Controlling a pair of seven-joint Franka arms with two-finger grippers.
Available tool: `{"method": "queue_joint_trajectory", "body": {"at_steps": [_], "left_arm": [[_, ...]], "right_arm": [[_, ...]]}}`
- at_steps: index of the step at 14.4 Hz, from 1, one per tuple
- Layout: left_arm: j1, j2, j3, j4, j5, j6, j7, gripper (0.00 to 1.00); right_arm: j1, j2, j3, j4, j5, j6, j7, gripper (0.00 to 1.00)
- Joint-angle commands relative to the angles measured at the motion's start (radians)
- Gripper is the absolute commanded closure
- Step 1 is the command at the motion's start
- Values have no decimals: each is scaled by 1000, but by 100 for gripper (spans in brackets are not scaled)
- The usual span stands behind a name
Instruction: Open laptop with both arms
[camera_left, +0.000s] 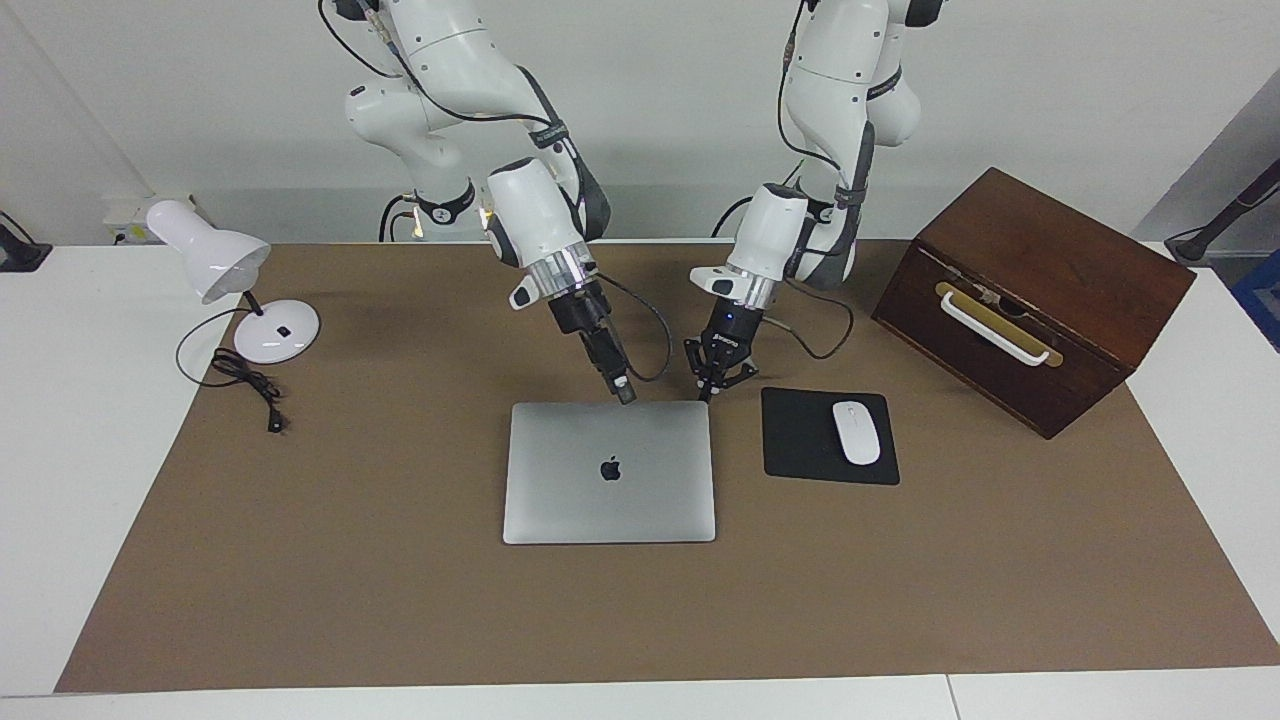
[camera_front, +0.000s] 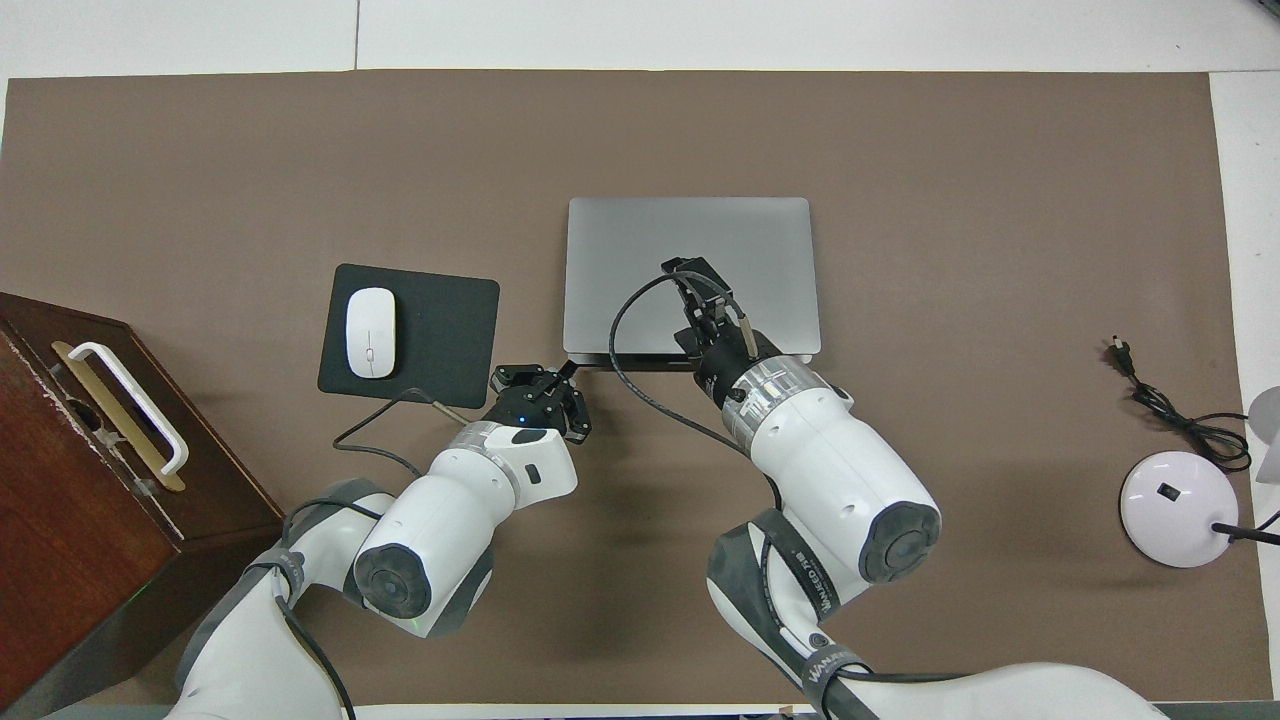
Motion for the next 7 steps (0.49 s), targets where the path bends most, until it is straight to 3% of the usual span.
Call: {"method": "queue_joint_trajectory", "body": {"at_steps": [1, 7], "left_arm": [[-24, 27, 10, 20, -8, 19, -13, 100], [-21, 61, 12, 64, -10, 19, -28, 100]], "right_arm": [[27, -38, 0, -79, 32, 59, 34, 2], [38, -17, 0, -130, 50, 105, 52, 2]]}}
